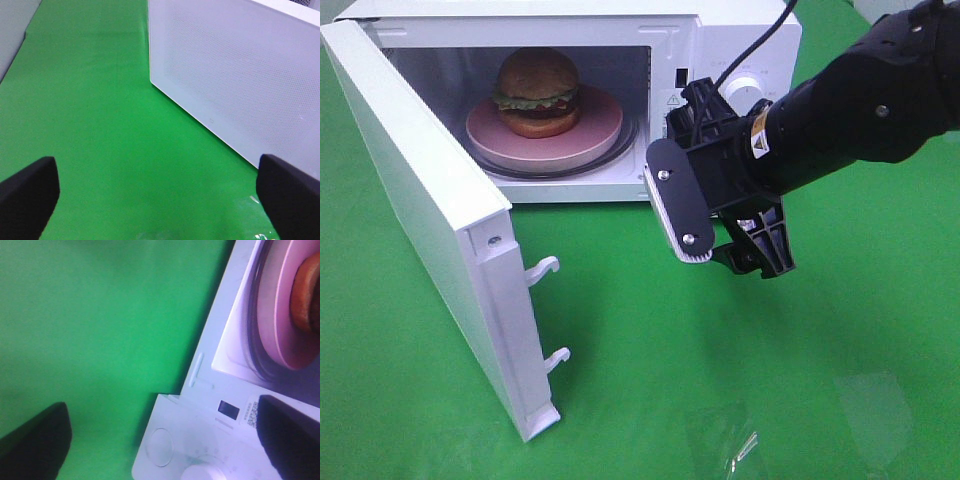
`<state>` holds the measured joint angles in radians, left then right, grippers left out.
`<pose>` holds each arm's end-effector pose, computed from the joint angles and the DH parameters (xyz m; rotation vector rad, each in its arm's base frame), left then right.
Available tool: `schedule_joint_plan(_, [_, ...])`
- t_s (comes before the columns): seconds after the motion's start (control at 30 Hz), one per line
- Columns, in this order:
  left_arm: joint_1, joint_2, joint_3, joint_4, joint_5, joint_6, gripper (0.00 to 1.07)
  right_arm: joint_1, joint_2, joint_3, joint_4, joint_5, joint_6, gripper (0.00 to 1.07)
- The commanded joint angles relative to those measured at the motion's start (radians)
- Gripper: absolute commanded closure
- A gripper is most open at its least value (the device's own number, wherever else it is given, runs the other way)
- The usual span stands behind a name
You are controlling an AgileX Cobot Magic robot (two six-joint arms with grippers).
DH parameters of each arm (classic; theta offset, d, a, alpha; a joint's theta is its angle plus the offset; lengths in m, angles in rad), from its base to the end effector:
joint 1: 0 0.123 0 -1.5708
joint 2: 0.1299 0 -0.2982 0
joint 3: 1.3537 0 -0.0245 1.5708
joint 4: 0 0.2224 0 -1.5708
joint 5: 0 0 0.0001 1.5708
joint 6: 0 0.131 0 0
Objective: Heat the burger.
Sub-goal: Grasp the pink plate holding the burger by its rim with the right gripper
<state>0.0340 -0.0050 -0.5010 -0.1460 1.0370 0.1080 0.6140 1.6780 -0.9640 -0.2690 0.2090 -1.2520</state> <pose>-0.0070 -0.0167 0.2494 0.0794 2.0056 -0.0832 0.2926 0.1974 0.2058 -2.1339 1.2128 -0.4770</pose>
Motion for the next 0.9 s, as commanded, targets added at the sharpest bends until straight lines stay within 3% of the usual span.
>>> schedule_joint_plan(0.03, [0.000, -0.019, 0.003, -0.003, -0.010, -0.001, 0.07, 0.005, 0.020, -0.033, -0.010, -0.002, 0.018, 0.08])
schedule_joint_plan(0.9, [0.000, -0.019, 0.003, -0.003, -0.010, -0.001, 0.07, 0.061, 0.354, -0.444, 0.027, 0.003, 0.042, 0.12])
